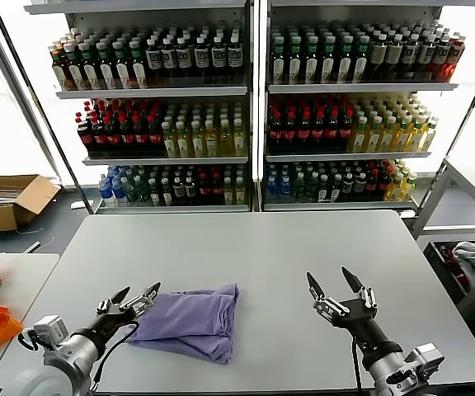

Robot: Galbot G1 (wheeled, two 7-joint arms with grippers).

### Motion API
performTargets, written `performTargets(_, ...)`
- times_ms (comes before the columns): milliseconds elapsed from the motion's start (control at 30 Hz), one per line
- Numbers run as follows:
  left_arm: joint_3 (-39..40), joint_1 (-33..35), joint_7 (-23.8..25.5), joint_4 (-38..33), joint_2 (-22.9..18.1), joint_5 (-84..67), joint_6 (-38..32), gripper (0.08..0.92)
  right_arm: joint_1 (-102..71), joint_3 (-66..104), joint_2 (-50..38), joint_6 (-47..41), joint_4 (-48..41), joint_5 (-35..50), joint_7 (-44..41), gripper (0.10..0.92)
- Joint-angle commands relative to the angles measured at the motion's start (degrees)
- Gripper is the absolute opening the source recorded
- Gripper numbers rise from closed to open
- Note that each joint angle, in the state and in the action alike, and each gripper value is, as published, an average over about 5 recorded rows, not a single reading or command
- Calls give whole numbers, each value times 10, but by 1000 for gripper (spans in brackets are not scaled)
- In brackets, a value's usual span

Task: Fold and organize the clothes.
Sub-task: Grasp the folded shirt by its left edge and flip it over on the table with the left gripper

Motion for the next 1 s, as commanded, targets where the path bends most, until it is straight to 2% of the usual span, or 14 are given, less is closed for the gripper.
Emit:
performTargets(33,-9,-5,-28,90,25,11,2,822,-15,0,14,4,7,-27,-4,823)
performTargets(333,43,0,-24,84,5,34,6,822,-26,6,29,10,0,-31,-8,823)
performTargets(433,53,-4,-16,94,0,46,3,784,-26,8,31,13,-4,-31,-10,823)
performTargets(567,61,-6,0,113,0,62,-4,675,-29,16,34,18,-7,-27,-14,823)
performTargets(733,65,6,15,104,-5,72,-8,528,-34,27,34,25,-10,-19,-19,823)
performTargets(1000,43,12,25,80,-37,75,-16,294,-21,28,31,25,-20,-8,-16,823)
